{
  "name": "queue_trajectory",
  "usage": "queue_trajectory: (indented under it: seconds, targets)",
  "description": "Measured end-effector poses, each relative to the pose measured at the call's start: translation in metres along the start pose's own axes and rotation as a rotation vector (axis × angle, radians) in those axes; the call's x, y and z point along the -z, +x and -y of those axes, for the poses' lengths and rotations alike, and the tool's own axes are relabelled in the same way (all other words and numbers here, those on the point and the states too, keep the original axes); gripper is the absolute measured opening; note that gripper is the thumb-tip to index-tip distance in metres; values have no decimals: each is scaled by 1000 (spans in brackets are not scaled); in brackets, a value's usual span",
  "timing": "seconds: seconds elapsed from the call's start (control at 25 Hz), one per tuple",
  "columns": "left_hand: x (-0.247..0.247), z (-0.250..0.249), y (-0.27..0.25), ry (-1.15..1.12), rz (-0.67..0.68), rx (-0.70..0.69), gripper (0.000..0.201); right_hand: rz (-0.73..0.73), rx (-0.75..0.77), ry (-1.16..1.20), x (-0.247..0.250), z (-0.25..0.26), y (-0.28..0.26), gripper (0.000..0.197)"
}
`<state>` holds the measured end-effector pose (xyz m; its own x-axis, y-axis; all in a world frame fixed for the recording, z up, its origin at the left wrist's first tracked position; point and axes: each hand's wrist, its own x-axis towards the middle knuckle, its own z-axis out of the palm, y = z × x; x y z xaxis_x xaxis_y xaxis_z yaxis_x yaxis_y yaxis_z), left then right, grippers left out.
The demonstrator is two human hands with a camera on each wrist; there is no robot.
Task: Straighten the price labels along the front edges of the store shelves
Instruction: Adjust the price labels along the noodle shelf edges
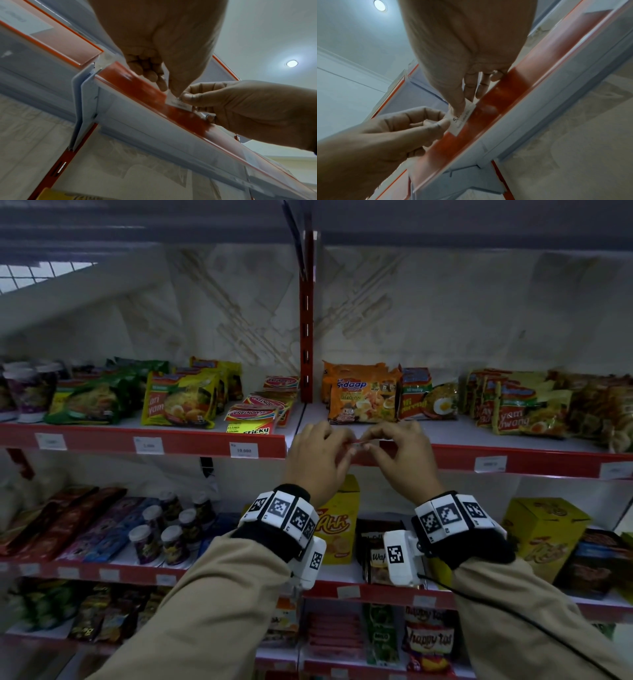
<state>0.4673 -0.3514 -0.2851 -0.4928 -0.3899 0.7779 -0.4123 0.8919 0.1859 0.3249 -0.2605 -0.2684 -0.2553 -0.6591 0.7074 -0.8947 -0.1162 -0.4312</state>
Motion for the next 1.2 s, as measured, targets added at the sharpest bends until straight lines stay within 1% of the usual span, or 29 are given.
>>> queue_trajectory:
  seconds: [0.08,0.16,0.32,0.52,0.68,0.76,0.92,1.08,1.2]
  targets:
    - [-1,-1,1,67,35,0,17,12,16,-28,0,-1,-1,6]
    - [0,-3,1,92,38,6,15,28,45,-99,5,-5,-2,8]
    - [1,-7,-3,157,60,-17,17,126,96,-285,14,-13,-4,13]
    - [3,-8,-3,136,112,25,19,195,103,-390,17,-8,-3,15]
    - [1,-3,2,143,172,6,22,168,143,-470,15,-6,-6,14]
    - [1,-1,3,153,163,-30,20,161,144,-506,14,-6,-8,14]
    - [0,0,4,205,130,-106,6,147,116,-524,11,-4,-9,13]
    - [0,2,5,214,114,-149,7,114,62,-555,7,0,-14,14]
    - [-1,3,4,202,131,-129,8,76,60,-562,5,1,-17,13]
